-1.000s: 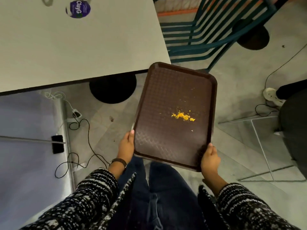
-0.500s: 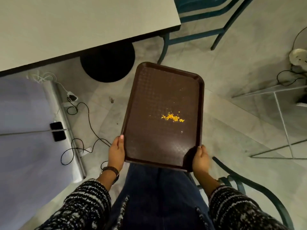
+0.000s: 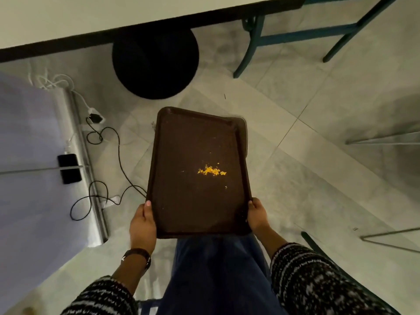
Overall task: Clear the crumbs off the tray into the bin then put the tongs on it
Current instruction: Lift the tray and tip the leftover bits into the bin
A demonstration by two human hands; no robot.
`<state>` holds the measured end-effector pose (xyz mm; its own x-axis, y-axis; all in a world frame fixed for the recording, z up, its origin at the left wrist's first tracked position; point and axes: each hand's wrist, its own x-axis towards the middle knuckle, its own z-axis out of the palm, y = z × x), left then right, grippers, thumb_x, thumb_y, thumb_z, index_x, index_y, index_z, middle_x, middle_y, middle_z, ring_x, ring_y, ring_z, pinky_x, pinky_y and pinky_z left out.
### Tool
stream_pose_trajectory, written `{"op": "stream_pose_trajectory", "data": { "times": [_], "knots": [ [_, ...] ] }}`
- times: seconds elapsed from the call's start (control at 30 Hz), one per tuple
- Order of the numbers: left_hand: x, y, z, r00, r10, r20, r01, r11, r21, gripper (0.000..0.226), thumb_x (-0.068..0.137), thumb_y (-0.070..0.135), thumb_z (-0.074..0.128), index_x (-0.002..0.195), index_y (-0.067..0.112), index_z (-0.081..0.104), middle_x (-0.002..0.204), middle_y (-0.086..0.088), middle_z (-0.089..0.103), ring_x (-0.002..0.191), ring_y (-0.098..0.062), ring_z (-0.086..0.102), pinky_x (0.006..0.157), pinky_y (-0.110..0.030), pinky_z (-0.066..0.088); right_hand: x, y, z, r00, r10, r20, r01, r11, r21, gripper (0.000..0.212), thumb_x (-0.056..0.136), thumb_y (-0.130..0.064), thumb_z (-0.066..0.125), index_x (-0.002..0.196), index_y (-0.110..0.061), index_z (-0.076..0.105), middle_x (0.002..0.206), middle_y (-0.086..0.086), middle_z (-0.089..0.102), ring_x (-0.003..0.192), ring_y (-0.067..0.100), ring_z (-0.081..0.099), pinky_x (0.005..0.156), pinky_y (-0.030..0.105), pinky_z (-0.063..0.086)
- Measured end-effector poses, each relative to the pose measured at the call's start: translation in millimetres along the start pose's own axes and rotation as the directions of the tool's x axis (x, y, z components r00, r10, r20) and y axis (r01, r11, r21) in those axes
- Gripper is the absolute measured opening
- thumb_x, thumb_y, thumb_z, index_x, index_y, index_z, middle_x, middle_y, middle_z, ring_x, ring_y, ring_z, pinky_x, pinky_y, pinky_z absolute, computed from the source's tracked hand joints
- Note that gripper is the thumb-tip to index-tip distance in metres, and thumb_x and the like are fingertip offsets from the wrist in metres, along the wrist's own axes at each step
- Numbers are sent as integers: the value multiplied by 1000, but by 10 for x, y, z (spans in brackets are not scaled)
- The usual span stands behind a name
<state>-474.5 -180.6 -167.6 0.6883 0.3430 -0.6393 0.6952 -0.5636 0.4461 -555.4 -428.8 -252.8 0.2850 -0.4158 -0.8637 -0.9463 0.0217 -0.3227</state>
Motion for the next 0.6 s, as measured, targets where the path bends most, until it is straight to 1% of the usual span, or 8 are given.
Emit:
{"op": "stream_pose_trajectory", "data": {
  "times": [0.1,0.13,0.23,0.3,0.37,0.47,0.53,0.6],
  "knots": [
    [26,-34,108,999,-50,-18,50,999,9,44,99,39,29,111,8,58,98,-9,57,91,-25,52,86,-32,41,151,30,-18,999,33,32,-32,999,-38,28,99,-15,32,111,-3,54,94,14,57,86,28,54,78,38,45],
    [34,-29,138,998,-65,-22,65,998,15,44,99,40,29,111,8,58,99,-10,57,92,-25,52,85,-33,41,181,26,-25,998,51,43,-49,998,-47,28,99,-15,32,112,-4,54,96,13,57,87,28,54,79,39,45],
    [37,84,228,996,-88,-18,88,996,20,43,99,37,29,106,5,58,94,-9,56,87,-24,51,78,-31,37,283,24,-49,994,95,62,-90,993,-80,30,99,-14,30,114,-1,53,102,18,57,89,28,52,80,38,43],
    [43,188,293,996,-85,-8,85,996,39,44,99,37,28,101,4,58,92,-10,56,85,-26,51,75,-32,36,351,19,-84,990,125,64,-118,987,-109,31,99,-13,30,114,2,53,110,22,58,90,27,50,81,37,42],
    [53,289,353,997,-76,8,75,995,61,46,99,37,27,99,3,58,91,-11,56,85,-26,52,74,-32,36,402,17,-136,988,144,61,-137,984,-110,31,99,-12,30,114,3,53,115,25,58,92,29,51,86,40,44],
    [60,489,447,997,-63,36,59,995,85,47,99,38,27,99,2,57,88,-11,55,82,-26,52,71,-31,35,454,-10,-238,985,167,50,-161,980,-113,34,99,-11,29,119,3,53,120,24,57,107,37,54,93,42,43],
    [46,633,511,996,-68,65,61,992,112,46,99,39,26,101,3,55,89,-10,54,81,-24,50,71,-31,35,487,-36,-308,984,175,43,-169,978,-124,36,99,-11,29,124,1,53,125,22,56,113,38,53,96,42,42],
    [20,754,565,995,-56,85,44,990,136,45,99,38,25,104,4,55,91,-10,54,81,-22,49,71,-31,35,510,-69,-372,983,177,47,-172,980,-99,37,99,-8,29,128,-3,52,129,18,56,115,37,52,97,40,41]
  ]
}}
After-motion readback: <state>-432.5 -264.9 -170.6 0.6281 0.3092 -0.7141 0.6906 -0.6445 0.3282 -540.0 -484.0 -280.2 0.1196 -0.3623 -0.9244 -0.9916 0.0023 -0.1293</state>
